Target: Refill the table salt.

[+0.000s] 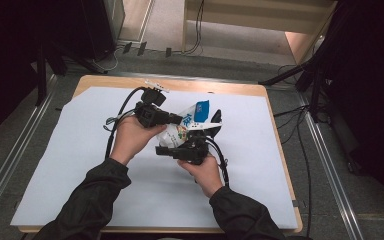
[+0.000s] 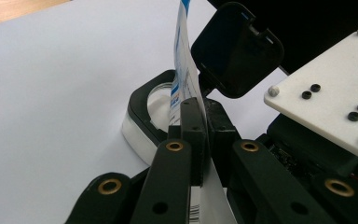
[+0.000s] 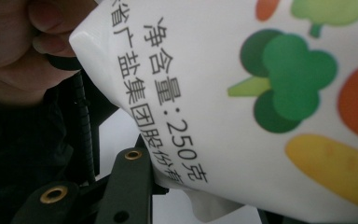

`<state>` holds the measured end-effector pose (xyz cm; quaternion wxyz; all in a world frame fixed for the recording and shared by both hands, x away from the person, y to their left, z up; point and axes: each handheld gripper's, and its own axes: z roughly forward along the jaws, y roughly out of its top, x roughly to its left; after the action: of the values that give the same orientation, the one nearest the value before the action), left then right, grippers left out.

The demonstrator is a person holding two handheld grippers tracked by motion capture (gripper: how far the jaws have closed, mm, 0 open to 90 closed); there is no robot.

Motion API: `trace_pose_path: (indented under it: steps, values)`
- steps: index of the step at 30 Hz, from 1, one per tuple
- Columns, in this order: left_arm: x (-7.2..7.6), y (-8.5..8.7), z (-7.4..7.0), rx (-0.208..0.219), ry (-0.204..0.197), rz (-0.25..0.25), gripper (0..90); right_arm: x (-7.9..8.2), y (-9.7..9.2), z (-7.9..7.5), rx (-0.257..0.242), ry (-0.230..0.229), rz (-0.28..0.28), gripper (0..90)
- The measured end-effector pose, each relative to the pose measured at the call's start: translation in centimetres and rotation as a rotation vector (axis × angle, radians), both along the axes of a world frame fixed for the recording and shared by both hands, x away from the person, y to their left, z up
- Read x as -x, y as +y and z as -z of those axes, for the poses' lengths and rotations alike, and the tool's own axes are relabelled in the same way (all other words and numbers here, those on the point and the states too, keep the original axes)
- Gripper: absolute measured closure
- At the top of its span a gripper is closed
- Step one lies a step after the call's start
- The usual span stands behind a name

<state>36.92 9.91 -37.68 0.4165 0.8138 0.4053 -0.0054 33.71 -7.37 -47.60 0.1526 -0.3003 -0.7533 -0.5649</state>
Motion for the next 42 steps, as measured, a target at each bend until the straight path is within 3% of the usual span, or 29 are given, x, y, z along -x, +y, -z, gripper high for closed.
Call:
trace_pose_path:
  steps: [16, 23, 29, 36, 42]
  values:
    - [0.14, 0.02, -0.22, -0.009, -0.009, -0.001, 90.0, 0.19, 0.07, -0.07, 0.018, -0.023, 0.023, 68.6]
    - [0.16, -0.02, -0.17, -0.017, -0.009, -0.002, 90.0, 0.19, 0.02, 0.25, -0.016, 0.008, 0.025, 69.3]
    - [0.1, 0.05, -0.11, -0.022, -0.004, 0.002, 90.0, 0.25, 0.06, 0.28, -0.009, 0.008, 0.029, 69.2]
    - [0.14, -0.21, 0.04, -0.024, -0.005, 0.0, 90.0, 0.48, 0.32, 0.17, 0.049, -0.036, 0.035, 65.8]
    - [0.14, -0.24, 0.04, -0.019, -0.006, -0.003, 90.0, 0.47, 0.32, 0.06, 0.059, -0.043, 0.04, 67.4]
